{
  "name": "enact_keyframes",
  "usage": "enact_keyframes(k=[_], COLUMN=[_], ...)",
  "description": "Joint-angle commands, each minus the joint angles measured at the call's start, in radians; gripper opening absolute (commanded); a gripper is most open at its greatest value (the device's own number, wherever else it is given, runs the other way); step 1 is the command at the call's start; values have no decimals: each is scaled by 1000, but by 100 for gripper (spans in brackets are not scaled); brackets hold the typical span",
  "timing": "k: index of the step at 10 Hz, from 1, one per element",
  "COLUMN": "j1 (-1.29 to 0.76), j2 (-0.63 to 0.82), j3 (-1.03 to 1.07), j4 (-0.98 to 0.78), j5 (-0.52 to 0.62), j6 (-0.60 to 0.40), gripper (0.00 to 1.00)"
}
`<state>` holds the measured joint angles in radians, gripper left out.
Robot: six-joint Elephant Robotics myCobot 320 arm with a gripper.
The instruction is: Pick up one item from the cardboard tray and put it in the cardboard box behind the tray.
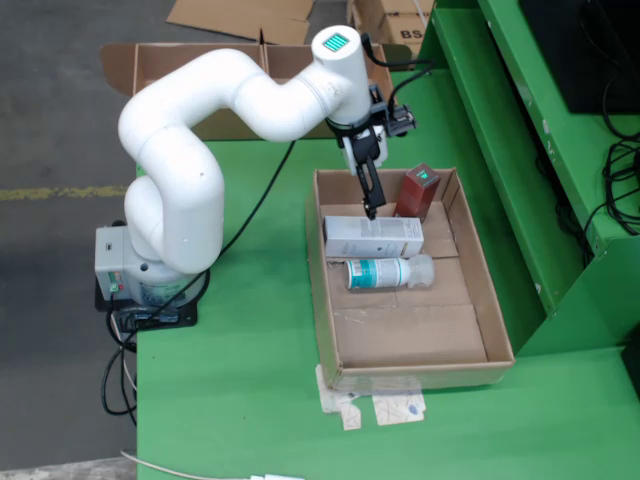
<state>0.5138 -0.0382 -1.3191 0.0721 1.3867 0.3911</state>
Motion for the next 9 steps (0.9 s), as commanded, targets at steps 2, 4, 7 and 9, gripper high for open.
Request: enact_keyframes(k=[2, 4, 7, 9], j1=[-37, -76, -99, -114], j2=[-101, -185, -221, -279], j3=[201, 346, 398, 495], j4=[-10, -50, -59, -97], j5=[13, 21, 33, 43], j6=[-23, -61, -88, -111], gripper=[100, 100, 100, 100])
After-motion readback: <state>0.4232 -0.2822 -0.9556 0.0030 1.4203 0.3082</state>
